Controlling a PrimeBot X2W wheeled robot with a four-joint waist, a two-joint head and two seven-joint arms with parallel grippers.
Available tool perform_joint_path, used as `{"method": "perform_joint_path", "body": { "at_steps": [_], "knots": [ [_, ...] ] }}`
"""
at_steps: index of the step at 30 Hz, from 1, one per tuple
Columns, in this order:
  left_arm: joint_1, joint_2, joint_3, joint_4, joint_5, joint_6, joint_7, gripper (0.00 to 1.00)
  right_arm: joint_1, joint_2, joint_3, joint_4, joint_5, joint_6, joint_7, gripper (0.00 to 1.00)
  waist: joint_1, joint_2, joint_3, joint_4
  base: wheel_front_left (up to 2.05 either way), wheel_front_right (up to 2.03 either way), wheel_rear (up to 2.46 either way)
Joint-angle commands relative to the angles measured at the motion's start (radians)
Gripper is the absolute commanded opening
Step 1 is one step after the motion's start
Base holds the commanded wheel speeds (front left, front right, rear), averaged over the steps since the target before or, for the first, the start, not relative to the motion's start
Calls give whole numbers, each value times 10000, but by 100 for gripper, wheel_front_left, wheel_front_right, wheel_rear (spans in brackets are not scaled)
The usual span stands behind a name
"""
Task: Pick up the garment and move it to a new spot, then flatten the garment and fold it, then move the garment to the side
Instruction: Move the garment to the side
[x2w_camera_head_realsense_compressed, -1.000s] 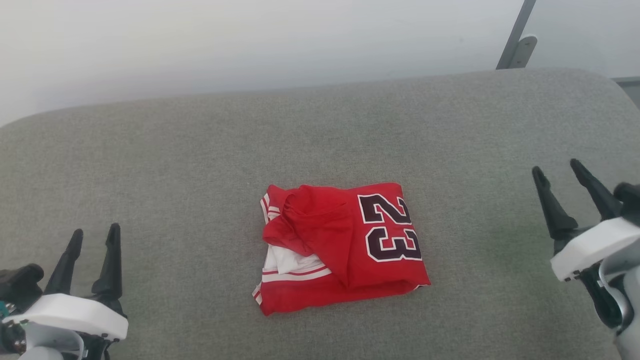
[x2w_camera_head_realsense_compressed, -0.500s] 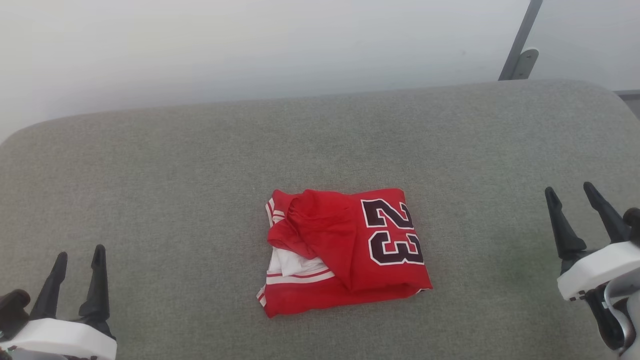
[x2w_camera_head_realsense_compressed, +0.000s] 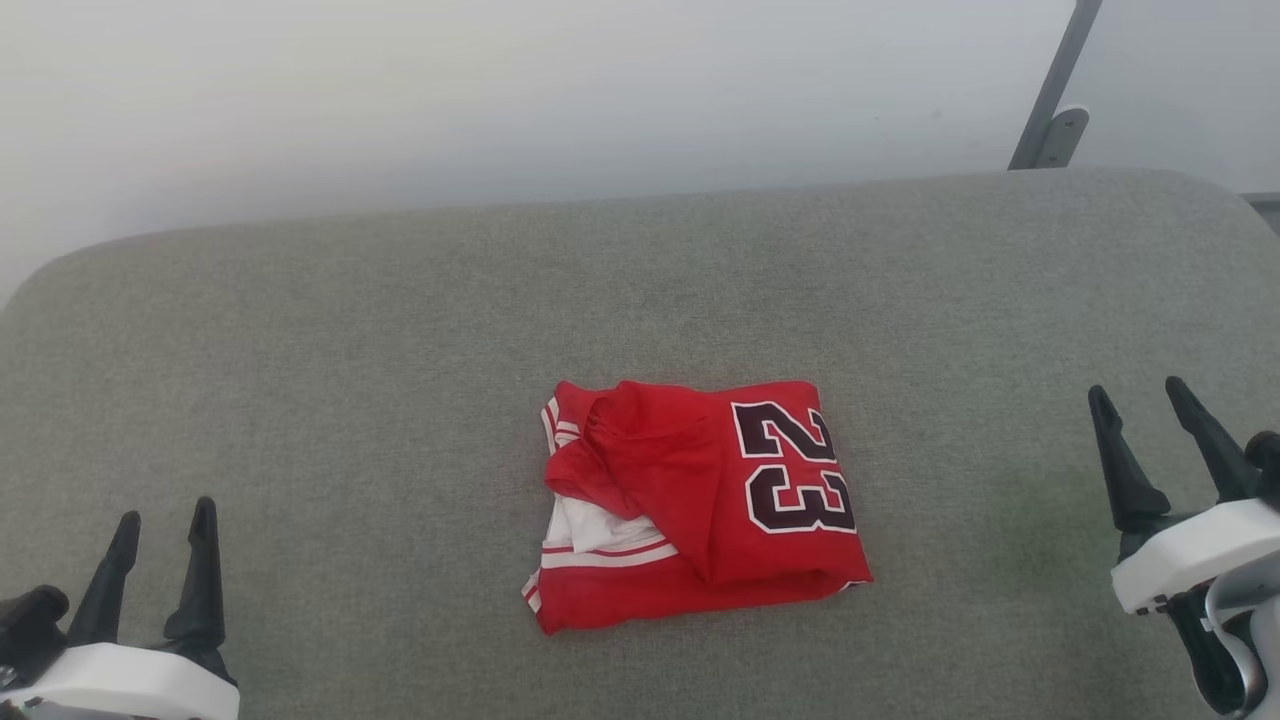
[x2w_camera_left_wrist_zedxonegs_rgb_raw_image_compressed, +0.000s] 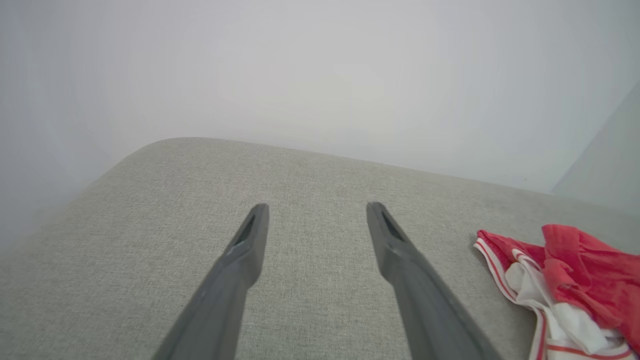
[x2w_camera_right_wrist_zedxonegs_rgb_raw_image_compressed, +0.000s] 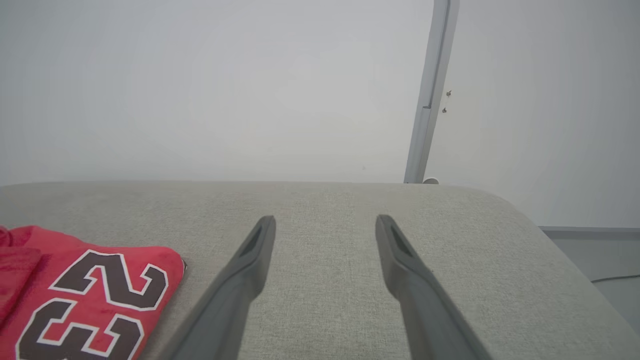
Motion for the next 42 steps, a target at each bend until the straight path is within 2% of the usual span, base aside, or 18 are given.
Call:
{"method": "perform_joint_path", "body": {
  "at_steps": [1,10,18,26,29,35,42],
  "knots": [
    [-51,-54,49,4,51,-57,-44,100,64,45,-31,-20,-15,-4,-45,100,0,0,-4,30,0,0,0],
    [-99,-121,60,-83,151,-106,-44,100,123,137,107,63,209,-4,18,100,0,0,7,215,0,0,0],
    [-145,-172,-34,-90,155,-137,-44,100,-234,163,1120,-260,929,-4,1031,100,0,0,85,486,0,0,0],
    [-265,-336,-287,-31,200,-162,-45,100,-776,-360,2672,-883,2116,-2,3490,100,0,0,315,985,0,0,0],
    [-378,-410,-387,9,232,-157,-45,100,-1069,-596,2948,-1036,2444,-2,4519,100,0,0,468,1187,0,0,0],
    [-663,-571,-590,73,282,-209,-43,100,-1614,-919,3177,-1130,2746,-2,6507,100,0,0,933,1606,0,0,0],
    [-1125,-808,-876,233,366,-257,-43,100,-1912,-858,2988,-854,3012,-2,8685,100,0,0,1560,2035,0,0,0]
  ]
}}
